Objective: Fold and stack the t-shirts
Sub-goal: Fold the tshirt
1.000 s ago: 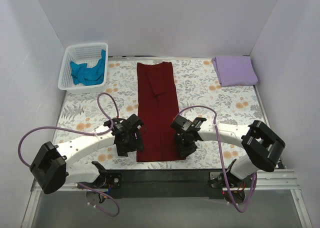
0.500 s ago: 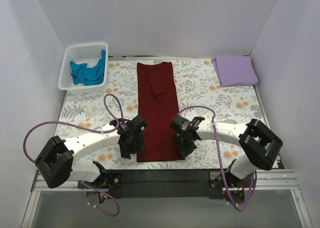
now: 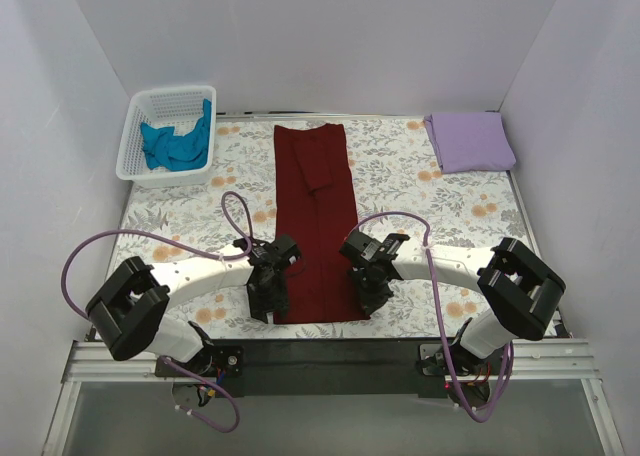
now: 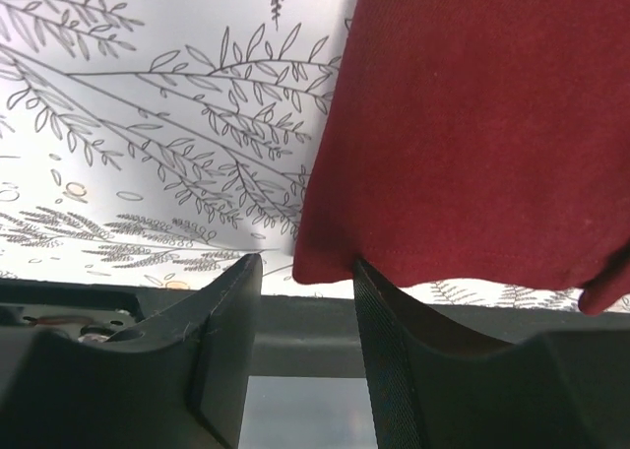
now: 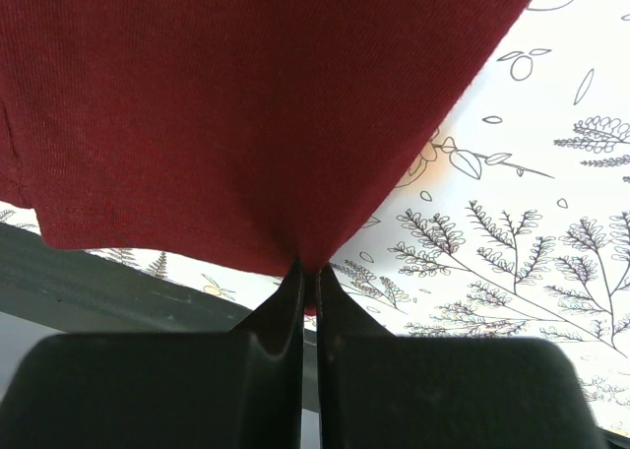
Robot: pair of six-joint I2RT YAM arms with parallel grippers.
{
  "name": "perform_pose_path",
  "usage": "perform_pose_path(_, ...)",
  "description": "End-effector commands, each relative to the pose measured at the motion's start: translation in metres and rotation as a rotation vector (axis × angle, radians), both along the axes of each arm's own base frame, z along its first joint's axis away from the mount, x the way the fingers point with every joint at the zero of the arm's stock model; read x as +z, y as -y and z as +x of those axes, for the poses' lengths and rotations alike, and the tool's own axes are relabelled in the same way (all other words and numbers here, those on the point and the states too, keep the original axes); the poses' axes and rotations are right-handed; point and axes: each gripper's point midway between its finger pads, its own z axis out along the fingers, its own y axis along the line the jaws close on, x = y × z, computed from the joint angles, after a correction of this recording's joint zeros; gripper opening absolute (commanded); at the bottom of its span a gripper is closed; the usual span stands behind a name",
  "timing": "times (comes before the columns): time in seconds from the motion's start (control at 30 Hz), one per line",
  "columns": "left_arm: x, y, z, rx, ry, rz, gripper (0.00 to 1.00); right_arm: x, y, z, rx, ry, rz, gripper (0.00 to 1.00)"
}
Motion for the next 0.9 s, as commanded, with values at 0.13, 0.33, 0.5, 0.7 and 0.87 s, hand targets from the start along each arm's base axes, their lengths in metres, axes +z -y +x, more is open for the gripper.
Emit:
perform_pose_path(0.13, -0.007, 0.007, -0.004, -0.014, -0.025, -0.020, 0.42, -0.016, 0.010, -0.005, 0.028, -0.009, -0.052, 0.01)
perform_pose_path(0.33, -0.014, 0.007, -0.008, -0.022, -0.052, -0.013, 0.37, -0.016, 0.008, -0.005, 0.030, -0.010, -0.046, 0.01)
perform_pose_path(0.5, -0.016, 0.007, -0.009, -0.027, -0.061, -0.009, 0.19, -0.015, 0.007, -0.005, 0.035, -0.012, -0.040, 0.01)
perform_pose_path(0.7, 0.002, 0.013, -0.023, -0.062, -0.059, -0.038, 0.00, 0.005, 0.003, -0.021, 0.095, -0.067, 0.027, 0.01)
perform_pose_path(0.87, 0.017, 0.017, -0.062, -0.080, -0.096, -0.070, 0.00, 0.025, 0.011, -0.056, 0.146, -0.129, 0.060, 0.01)
